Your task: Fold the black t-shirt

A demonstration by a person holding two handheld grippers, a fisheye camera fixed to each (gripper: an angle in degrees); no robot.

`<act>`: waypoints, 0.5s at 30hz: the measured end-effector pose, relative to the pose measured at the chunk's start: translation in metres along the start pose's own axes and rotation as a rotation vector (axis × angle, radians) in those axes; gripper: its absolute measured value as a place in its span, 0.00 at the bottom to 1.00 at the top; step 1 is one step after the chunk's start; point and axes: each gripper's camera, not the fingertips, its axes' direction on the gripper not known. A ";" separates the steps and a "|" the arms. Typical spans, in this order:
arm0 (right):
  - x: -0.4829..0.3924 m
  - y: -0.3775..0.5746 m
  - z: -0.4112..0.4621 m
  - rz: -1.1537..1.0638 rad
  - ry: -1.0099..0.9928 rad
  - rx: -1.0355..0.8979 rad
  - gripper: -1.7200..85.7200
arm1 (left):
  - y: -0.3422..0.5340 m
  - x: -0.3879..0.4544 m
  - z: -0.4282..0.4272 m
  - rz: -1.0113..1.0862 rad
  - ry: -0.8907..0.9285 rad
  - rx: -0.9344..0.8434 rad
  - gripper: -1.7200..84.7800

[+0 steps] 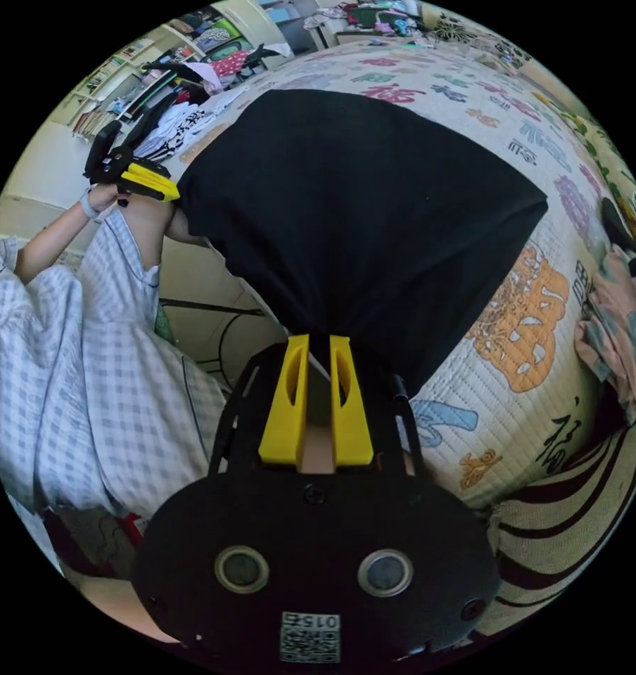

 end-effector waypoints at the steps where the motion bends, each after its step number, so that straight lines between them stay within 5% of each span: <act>1: 0.004 0.004 0.003 0.022 -0.023 -0.046 0.07 | 0.008 -0.003 -0.005 -0.007 0.028 -0.017 0.01; 8: 0.015 0.017 -0.016 0.128 -0.125 0.129 0.07 | 0.033 -0.020 -0.052 -0.168 0.133 0.197 0.01; 15: 0.040 -0.023 0.047 0.210 -0.225 -0.090 0.02 | 0.034 -0.051 0.000 -0.276 0.084 0.002 0.01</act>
